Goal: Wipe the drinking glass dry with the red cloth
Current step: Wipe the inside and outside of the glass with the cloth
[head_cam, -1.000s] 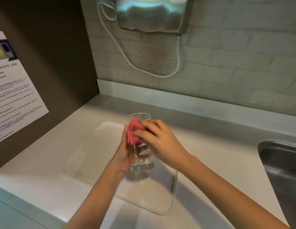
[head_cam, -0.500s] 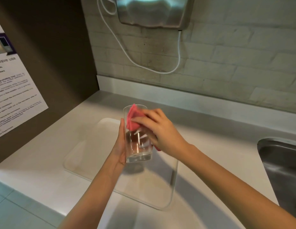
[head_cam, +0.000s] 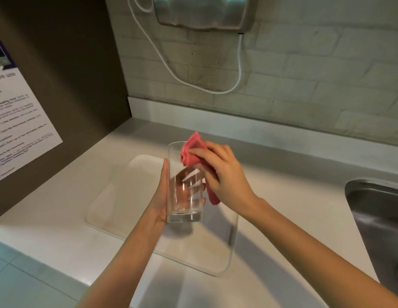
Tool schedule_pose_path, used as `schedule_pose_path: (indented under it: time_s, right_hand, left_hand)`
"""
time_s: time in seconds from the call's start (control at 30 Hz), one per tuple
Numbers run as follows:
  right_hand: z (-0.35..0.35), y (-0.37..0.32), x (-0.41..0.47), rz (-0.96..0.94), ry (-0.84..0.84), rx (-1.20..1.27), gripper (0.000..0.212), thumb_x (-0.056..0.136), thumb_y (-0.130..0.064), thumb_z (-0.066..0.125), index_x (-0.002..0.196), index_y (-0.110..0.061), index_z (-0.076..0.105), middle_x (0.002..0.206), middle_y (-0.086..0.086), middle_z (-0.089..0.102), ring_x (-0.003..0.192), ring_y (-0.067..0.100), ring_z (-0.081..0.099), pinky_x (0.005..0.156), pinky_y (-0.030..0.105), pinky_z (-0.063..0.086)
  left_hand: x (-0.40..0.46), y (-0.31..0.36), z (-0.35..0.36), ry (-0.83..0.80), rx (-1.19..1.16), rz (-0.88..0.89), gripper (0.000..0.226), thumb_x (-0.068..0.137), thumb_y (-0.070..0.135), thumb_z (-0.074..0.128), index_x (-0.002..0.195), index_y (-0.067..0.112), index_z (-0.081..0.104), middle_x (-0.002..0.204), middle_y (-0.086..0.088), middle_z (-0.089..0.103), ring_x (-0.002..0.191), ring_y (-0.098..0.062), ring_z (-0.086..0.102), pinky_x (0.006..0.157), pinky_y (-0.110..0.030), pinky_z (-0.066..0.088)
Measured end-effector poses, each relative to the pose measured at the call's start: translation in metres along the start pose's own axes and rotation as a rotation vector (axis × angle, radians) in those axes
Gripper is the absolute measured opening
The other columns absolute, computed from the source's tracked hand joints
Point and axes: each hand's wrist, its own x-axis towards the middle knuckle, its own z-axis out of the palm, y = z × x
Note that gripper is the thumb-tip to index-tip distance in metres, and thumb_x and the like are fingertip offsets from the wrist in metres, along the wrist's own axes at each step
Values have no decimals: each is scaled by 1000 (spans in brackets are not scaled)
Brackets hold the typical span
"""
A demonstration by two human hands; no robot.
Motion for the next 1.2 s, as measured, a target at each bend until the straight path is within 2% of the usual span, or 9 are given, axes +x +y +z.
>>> schedule_pose_path:
  time_s: [0.13,0.3,0.37,0.57,0.67,0.83,0.93,1.07,1.2]
  right_hand:
    - [7,-8,0,-114,-55,-63,26,89,-11,58,115,-11,65,123,13,61,100,34,53,85,43,47]
    - [6,8,-50,-386,-226,-33,24,90,-12,58,112,-10,67,119,14,63,100,29,54,90,34,45]
    - [2,17,-54,-336,-197,1,24,89,-9,58,111,-6,67,118,16,63,100,30,55,91,34,45]
    - [4,10,-17,47,80,32,27,88,-13,62,115,-9,65,121,13,61,102,30,54,91,35,43]
    - [10,-2,-22,-74,-28,-77,28,90,-21,54,115,-13,65,122,11,61,100,31,52,87,34,43]
    - [13,1,-69,-297,-207,21,29,84,-5,63,112,-12,66,121,11,62,103,25,52,93,31,43]
    - [10,6,-87,121,-103,480,19,90,-14,58,106,-15,68,111,-3,68,104,15,60,91,29,46]
    - [20,3,-90,1185,50,1522,46,79,-44,60,104,-6,68,83,8,73,69,19,67,63,31,56]
    - [35,-11,-82,1321,-68,1727,51,72,-57,65,91,-10,69,77,10,67,69,22,64,67,33,54]
  left_hand:
    - [0,0,0,64,50,44,61,84,70,39,90,22,76,88,-2,75,81,-19,71,65,-35,58]
    - [1,11,-3,12,-35,26,77,81,74,32,122,12,53,86,-5,70,72,-22,66,60,-36,58]
    - [1,8,-4,-33,-44,-4,82,79,74,35,131,12,46,86,-5,71,73,-21,68,62,-35,58]
    - [4,-3,3,-8,81,-34,75,79,75,39,112,14,66,99,-13,72,83,-30,69,66,-43,56]
    - [4,-1,3,54,98,-8,69,82,73,39,101,17,74,95,-13,74,85,-27,71,66,-41,58]
    - [2,12,-4,142,88,46,76,81,73,31,119,15,61,99,-7,76,82,-25,72,66,-41,60]
    - [-1,14,-3,169,44,87,74,82,74,30,109,15,65,96,-6,76,78,-24,72,59,-38,58]
    - [-1,15,6,113,-18,134,74,77,76,40,108,16,68,98,-6,73,79,-24,70,64,-40,57]
    - [-1,17,18,136,72,156,74,79,76,33,101,19,74,99,-6,75,84,-25,72,64,-40,58]
